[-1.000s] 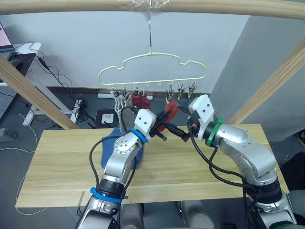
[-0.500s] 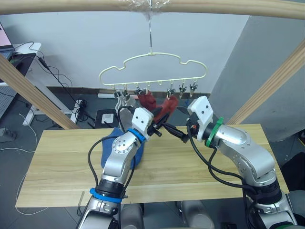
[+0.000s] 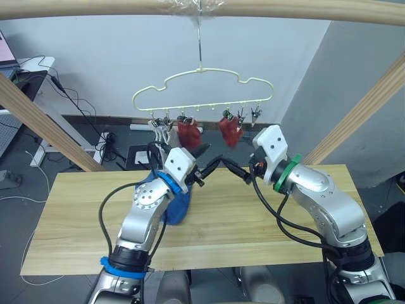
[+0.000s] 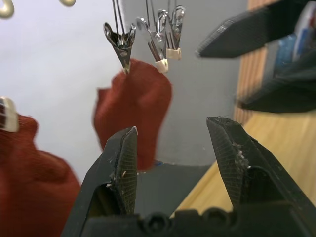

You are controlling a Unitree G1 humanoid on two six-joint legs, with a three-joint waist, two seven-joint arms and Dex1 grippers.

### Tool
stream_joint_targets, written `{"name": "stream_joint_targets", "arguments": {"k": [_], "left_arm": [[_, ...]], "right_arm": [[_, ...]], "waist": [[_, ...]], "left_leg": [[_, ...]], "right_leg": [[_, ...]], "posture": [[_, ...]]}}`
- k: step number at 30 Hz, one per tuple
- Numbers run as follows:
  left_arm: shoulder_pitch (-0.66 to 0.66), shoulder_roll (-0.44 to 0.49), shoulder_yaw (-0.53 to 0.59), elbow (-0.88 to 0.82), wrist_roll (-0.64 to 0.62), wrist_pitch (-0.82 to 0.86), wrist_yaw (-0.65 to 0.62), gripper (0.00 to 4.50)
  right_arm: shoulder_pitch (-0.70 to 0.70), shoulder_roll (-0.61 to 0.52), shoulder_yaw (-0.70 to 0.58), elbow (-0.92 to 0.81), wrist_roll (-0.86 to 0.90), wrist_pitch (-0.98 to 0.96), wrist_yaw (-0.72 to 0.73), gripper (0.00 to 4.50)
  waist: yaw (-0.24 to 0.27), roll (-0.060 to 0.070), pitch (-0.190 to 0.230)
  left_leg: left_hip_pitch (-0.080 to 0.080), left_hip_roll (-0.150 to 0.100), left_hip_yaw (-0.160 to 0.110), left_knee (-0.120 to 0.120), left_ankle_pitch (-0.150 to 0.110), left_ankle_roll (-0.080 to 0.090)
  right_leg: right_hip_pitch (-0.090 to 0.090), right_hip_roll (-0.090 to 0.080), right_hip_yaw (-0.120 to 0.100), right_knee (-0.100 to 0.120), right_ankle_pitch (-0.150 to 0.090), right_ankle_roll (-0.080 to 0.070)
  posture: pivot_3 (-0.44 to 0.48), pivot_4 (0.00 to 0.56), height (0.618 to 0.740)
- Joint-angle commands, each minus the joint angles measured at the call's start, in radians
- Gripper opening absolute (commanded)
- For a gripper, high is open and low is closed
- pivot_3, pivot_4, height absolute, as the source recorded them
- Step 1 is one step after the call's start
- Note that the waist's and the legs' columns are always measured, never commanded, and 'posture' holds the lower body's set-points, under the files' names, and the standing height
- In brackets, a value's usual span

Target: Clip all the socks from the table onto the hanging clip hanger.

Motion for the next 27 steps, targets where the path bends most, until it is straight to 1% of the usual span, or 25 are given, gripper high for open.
{"name": "stream_joint_targets", "arguments": {"k": [1,2,3,5,6,10,16,19,24,27], "left_arm": [[0.006,0.053,0.028,-0.085,-0.038,0.003,-0.055,2.49],[0.002,0.074,0.037,-0.098,-0.046,0.011,-0.067,2.49],[-0.002,0.091,0.044,-0.108,-0.054,0.018,-0.077,2.52],[-0.008,0.112,0.051,-0.123,-0.064,0.029,-0.086,2.52],[-0.012,0.118,0.054,-0.129,-0.067,0.035,-0.089,2.52],[-0.019,0.128,0.055,-0.142,-0.072,0.047,-0.086,2.52],[-0.015,0.125,0.043,-0.145,-0.059,0.037,-0.081,2.52],[-0.017,0.124,0.04,-0.139,-0.055,0.031,-0.08,2.52],[-0.021,0.125,0.037,-0.131,-0.049,0.024,-0.082,2.52],[-0.022,0.125,0.035,-0.129,-0.046,0.022,-0.082,2.52]], "right_arm": [[0.0,0.033,-0.056,-0.015,-0.009,-0.034,-0.047,4.43],[-0.004,0.043,-0.067,-0.013,-0.003,-0.03,-0.055,4.43],[-0.007,0.049,-0.074,-0.011,0.001,-0.027,-0.059,4.05],[-0.012,0.057,-0.077,-0.008,0.001,-0.024,-0.063,3.56],[-0.016,0.063,-0.075,-0.005,-0.001,-0.023,-0.066,3.22],[-0.027,0.078,-0.07,0.008,-0.008,-0.022,-0.078,3.22],[-0.084,0.121,-0.066,0.086,-0.055,-0.038,-0.135,3.22],[-0.105,0.143,-0.065,0.124,-0.078,-0.039,-0.164,3.22],[-0.133,0.177,-0.06,0.179,-0.106,-0.063,-0.185,3.22],[-0.141,0.19,-0.061,0.2,-0.122,-0.079,-0.195,2.64]], "waist": [[0.0,0.0,0.0],[0.0,0.0,0.0],[0.0,0.0,0.0],[0.0,0.0,0.0],[0.0,0.0,0.0],[0.0,0.0,0.0],[0.0,0.0,0.0],[0.0,0.0,0.0],[0.0,0.0,0.0],[0.0,0.0,0.0]], "left_leg": [[0.0,0.0,0.0,0.0,0.0,0.0],[0.0,0.0,0.0,0.0,0.0,0.0],[0.0,0.0,0.0,0.0,0.0,0.0],[0.0,0.0,0.0,0.0,0.0,0.0],[0.0,0.0,0.0,0.0,0.0,0.0],[0.0,0.0,0.0,0.0,0.0,0.0],[0.0,0.0,0.0,0.0,0.0,0.0],[0.0,0.0,0.0,0.0,0.0,0.0],[0.0,0.0,0.0,-0.001,0.0,0.0],[0.0,0.0,0.0,-0.001,0.0,0.0]], "right_leg": [[0.0,0.0,0.0,0.0,0.0,0.0],[0.0,0.0,0.0,0.0,0.0,0.0],[0.0,0.0,0.0,0.0,0.0,0.0],[0.0,0.0,0.0,0.0,0.0,0.0],[0.0,0.0,0.0,0.0,0.0,0.0],[0.0,0.0,0.0,-0.001,0.0,-0.001],[0.0,0.0,0.0,0.0,0.0,-0.001],[0.0,0.0,0.0,0.0,0.002,-0.004],[0.0,0.0,0.0,-0.001,0.002,-0.004],[0.0,0.0,0.0,-0.001,0.002,-0.004]], "posture": [[-0.122,0.255,0.74],[-0.12,0.254,0.74],[-0.12,0.254,0.74],[-0.116,0.254,0.74],[-0.116,0.254,0.74],[-0.111,0.251,0.74],[-0.111,0.251,0.74],[-0.11,0.247,0.74],[-0.108,0.246,0.74],[-0.105,0.246,0.74]]}}
